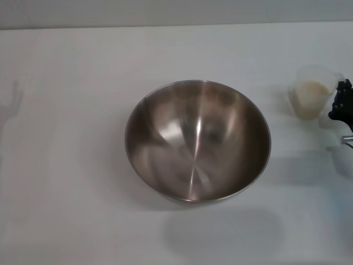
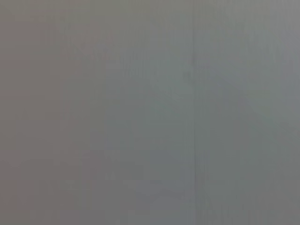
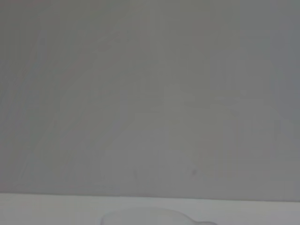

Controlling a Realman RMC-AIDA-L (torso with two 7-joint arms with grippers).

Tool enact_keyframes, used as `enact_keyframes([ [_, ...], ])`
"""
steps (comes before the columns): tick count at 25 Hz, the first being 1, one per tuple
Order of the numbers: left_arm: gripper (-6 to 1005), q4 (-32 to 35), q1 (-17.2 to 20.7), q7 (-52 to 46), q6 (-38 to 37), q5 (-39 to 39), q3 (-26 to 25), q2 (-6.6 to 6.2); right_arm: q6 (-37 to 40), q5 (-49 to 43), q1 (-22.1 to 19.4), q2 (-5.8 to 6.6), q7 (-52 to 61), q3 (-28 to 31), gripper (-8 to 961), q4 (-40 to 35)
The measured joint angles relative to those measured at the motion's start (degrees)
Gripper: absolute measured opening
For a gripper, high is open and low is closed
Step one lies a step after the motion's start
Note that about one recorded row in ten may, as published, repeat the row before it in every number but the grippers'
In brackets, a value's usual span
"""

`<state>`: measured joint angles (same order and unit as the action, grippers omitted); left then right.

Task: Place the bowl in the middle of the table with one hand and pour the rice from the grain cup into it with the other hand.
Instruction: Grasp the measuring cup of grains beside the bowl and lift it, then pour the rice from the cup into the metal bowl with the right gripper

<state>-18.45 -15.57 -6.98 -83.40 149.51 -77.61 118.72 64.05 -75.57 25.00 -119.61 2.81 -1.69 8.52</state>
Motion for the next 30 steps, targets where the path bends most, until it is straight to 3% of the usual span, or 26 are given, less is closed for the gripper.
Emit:
enact_keyframes([
  [11, 802, 0.0, 0.5, -0.1, -0.3, 0.0, 0.9, 0.02, 10.1, 0.1, -3.3, -0.1, -1.4, 0.3, -1, 1.1],
  [17, 802, 0.0, 1.1, -0.1, -0.3, -0.2, 1.6, 0.1, 25.6, -1.7, -5.8, -0.1, -1.7, -2.0, -1, 1.6],
  [19, 802, -0.1, 1.3, -0.1, -0.4, -0.2, 1.7, 0.11, 27.1, -2.2, -5.9, -0.09, -1.8, -2.2, -1, 1.7],
  [23, 802, -0.1, 1.8, -0.1, -0.4, -0.3, 2.4, 0.11, 33.4, -6.1, -4.4, -0.03, -5.0, -2.3, -1, 2.2],
  [30, 802, 0.4, 2.3, 0.3, -0.2, -0.2, 3.8, 0.18, 33.6, -11.8, -0.7, 0.06, -10.4, -2.4, -1, 2.9],
])
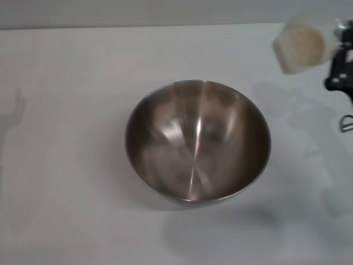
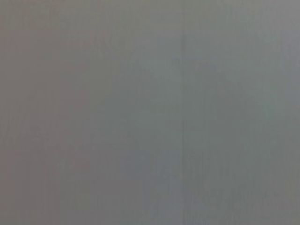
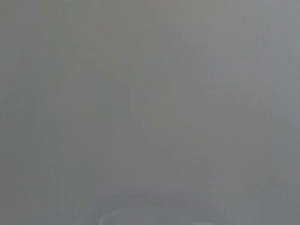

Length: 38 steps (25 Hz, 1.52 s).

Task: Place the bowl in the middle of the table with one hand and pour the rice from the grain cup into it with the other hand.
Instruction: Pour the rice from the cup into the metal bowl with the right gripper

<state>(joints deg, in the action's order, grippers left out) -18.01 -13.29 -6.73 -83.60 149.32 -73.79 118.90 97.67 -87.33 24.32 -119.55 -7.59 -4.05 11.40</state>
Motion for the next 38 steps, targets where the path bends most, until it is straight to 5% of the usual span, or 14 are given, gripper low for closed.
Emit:
enact_keyframes([
  [7, 802, 0.2, 0.5, 0.1, 0.0, 0.2, 0.8, 0.01, -0.5, -11.2, 0.7, 0.04, -28.5, -0.1, -1, 4.8],
  [20, 803, 0.9, 0.8, 0.1, 0.1, 0.2, 1.9, 0.02, -1.6, -15.9, -0.6, -0.11, -66.8, -0.5, -2, 11.6],
  [38, 803, 1.5, 0.8, 0.1, 0.4, -0.2, 3.0, 0.1, -3.2, -16.0, -0.7, -0.07, -76.7, -0.4, -2, 12.1],
])
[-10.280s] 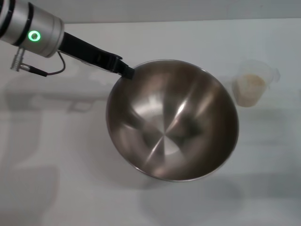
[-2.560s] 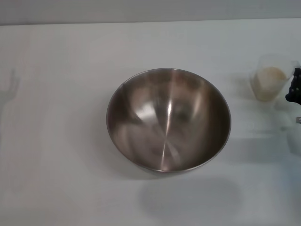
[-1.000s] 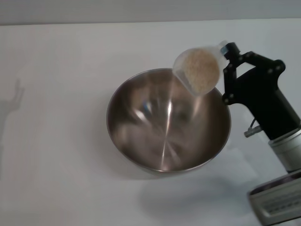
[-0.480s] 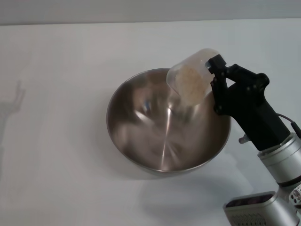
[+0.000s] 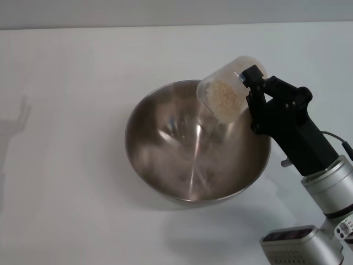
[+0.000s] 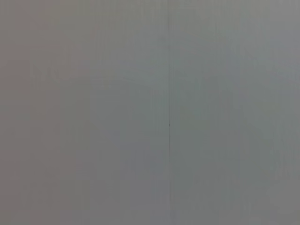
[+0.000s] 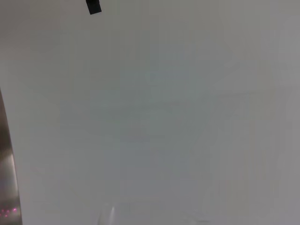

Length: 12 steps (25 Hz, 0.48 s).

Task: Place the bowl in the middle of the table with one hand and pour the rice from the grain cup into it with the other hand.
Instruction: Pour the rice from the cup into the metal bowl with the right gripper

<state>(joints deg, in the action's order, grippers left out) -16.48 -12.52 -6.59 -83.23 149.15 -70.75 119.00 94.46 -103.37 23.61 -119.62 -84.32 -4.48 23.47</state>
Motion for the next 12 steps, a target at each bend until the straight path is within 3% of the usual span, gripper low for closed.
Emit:
enact_keyframes([
  [12, 803, 0.1, -0.3, 0.0, 0.1, -0.1, 0.0, 0.0, 0.0, -1.8, -0.2, -0.01, -1.9, 0.0, -1, -0.3],
])
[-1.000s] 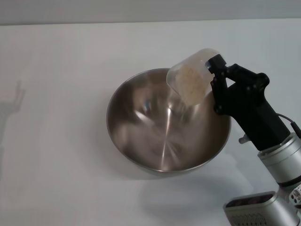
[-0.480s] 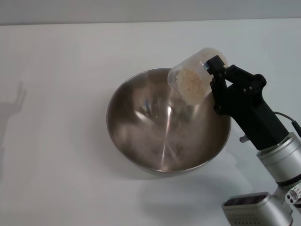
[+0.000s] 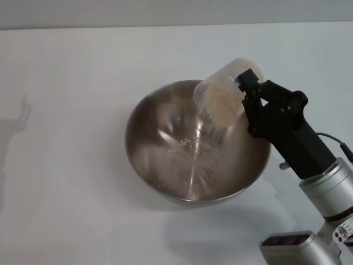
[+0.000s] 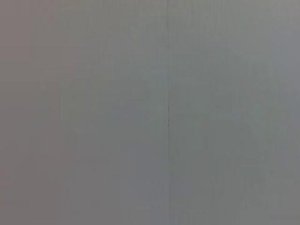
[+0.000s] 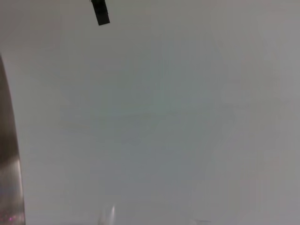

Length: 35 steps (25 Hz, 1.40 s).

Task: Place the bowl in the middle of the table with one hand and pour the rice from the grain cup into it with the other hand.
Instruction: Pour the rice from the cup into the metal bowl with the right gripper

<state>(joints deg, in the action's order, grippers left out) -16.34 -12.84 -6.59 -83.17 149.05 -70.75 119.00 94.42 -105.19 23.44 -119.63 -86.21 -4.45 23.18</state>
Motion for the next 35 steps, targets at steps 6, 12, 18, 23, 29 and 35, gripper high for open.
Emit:
enact_keyframes([
  [6, 803, 0.0, 0.0, 0.0, 0.4, 0.0, 0.0, 0.0, -0.1, -0.6, 0.0, 0.01, -2.8, 0.0, -1, -0.1],
  [12, 803, 0.0, -0.1, 0.0, 0.5, 0.0, 0.0, -0.01, -2.2, -2.1, 0.4, -0.01, -8.2, -0.1, -2, 0.4],
  [18, 803, 0.0, -0.1, 0.0, 0.5, 0.0, 0.0, 0.0, -3.1, -4.4, 0.4, -0.07, -12.5, -0.1, -2, 0.7],
  [23, 804, 0.0, -0.2, 0.0, 0.6, 0.0, 0.0, -0.01, -5.8, -4.9, 0.8, -0.15, -19.3, 0.2, -2, 1.7],
  [29, 804, 0.0, -0.2, 0.0, 0.6, 0.0, 0.0, -0.01, -7.5, -4.9, 1.0, -0.17, -25.6, 0.3, -2, 3.3],
  [35, 804, 0.0, -0.2, 0.0, 0.9, 0.0, 0.0, -0.01, -8.2, -4.9, 0.9, -0.17, -29.8, 0.2, -1, 3.8],
])
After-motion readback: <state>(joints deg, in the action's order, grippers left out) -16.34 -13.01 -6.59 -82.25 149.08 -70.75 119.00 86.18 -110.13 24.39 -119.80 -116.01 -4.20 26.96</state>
